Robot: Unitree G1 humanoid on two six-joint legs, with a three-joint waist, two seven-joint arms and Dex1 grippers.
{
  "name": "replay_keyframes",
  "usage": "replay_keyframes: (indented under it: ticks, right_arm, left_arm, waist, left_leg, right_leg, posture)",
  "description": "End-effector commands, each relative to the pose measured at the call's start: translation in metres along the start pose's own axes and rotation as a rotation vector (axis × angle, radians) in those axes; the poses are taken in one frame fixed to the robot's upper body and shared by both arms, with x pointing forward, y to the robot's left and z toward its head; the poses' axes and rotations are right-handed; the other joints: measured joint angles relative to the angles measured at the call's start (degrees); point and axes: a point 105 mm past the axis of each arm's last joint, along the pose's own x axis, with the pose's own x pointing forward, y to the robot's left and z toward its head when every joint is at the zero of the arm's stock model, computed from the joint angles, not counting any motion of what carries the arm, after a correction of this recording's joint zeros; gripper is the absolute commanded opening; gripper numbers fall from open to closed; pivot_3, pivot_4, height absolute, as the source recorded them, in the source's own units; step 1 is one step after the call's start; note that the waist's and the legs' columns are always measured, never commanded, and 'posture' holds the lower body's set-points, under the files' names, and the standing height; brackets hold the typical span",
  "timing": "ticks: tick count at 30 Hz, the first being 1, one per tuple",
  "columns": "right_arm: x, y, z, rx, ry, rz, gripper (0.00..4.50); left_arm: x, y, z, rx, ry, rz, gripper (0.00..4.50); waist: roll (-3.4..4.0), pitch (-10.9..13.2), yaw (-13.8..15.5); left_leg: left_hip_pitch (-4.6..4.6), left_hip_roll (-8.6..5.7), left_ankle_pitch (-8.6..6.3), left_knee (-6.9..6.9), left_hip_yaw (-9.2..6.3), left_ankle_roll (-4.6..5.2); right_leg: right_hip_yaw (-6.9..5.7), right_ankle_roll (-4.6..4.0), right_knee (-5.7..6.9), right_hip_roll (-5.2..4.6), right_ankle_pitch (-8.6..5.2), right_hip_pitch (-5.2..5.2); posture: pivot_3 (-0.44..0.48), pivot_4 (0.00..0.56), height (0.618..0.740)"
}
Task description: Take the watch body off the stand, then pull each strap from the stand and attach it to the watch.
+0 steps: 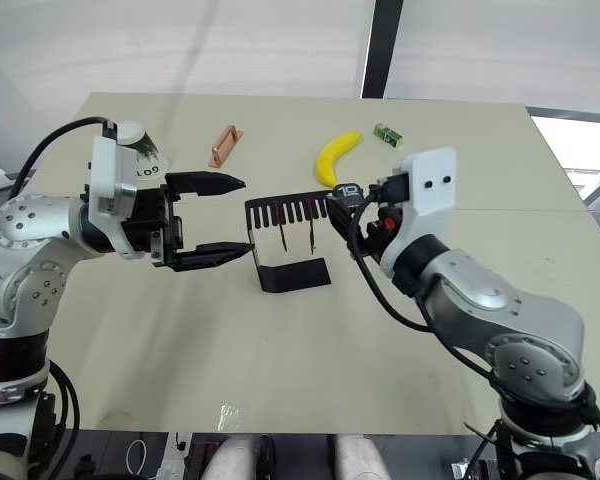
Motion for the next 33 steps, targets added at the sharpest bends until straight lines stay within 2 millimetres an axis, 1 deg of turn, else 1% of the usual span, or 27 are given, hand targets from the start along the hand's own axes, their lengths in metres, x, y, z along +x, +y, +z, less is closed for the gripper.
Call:
replay_keyframes:
  ticks: [1, 14, 17, 24, 33]
  right_arm:
    - [-0.0002, 0.0013, 0.0068, -0.015, -0.030, 0.001, 3.79]
    - [0.0017, 0.0012, 0.0040, -0.027, -0.020, 0.003, 3.79]
    - [0.0018, 0.0023, 0.0035, -0.031, -0.015, 0.015, 2.96]
    - [0.0025, 0.0021, 0.0032, -0.048, -0.006, 0.033, 2.96]
    - [0.0025, 0.0025, 0.0106, -0.076, -0.029, 0.044, 2.96]
  left_arm:
    - [-0.0002, -0.0003, 0.0101, 0.050, -0.012, 0.003, 4.50]
    - [0.0003, 0.0015, 0.0136, 0.053, -0.022, 0.020, 4.50]
    - [0.0002, 0.0017, 0.0134, 0.055, -0.019, 0.023, 4.50]
    - [-0.0001, 0.0016, 0.0125, 0.060, -0.016, 0.039, 4.50]
    - [0.0007, 0.0014, 0.0114, 0.062, -0.015, 0.047, 4.50]
  waist:
    - [0.00, 0.00, 0.02]
    - [0.00, 0.00, -0.01]
    - [0.00, 0.00, -0.01]
    - [0.00, 0.00, -0.01]
    - [0.00, 0.00, -0.01]
  left_leg:
    - [0.00, 0.00, 0.00, 0.00, 0.00, 0.00]
    - [0.00, 0.00, 0.00, 0.00, 0.00, 0.00]
    - [0.00, 0.00, 0.00, -0.01, 0.00, 0.00]
    - [0.00, 0.00, 0.00, -0.01, 0.00, 0.00]
    - [0.00, 0.00, 0.00, -0.01, 0.00, 0.00]
  right_leg:
    - [0.00, 0.00, 0.00, 0.00, 0.00, 0.00]
    - [0.00, 0.00, 0.00, 0.00, 0.00, 0.00]
    - [0.00, 0.00, 0.00, 0.00, 0.00, 0.00]
    - [0.00, 0.00, 0.00, 0.00, 0.00, 0.00]
    - [0.00, 0.00, -0.01, 0.00, 0.00, 0.00]
  posture:
    - [0.000, 0.150, 0.740]
    - [0.000, 0.150, 0.740]
    - [0.000, 0.150, 0.740]
    - [0.000, 0.150, 0.740]
    - [0.000, 0.150, 0.740]
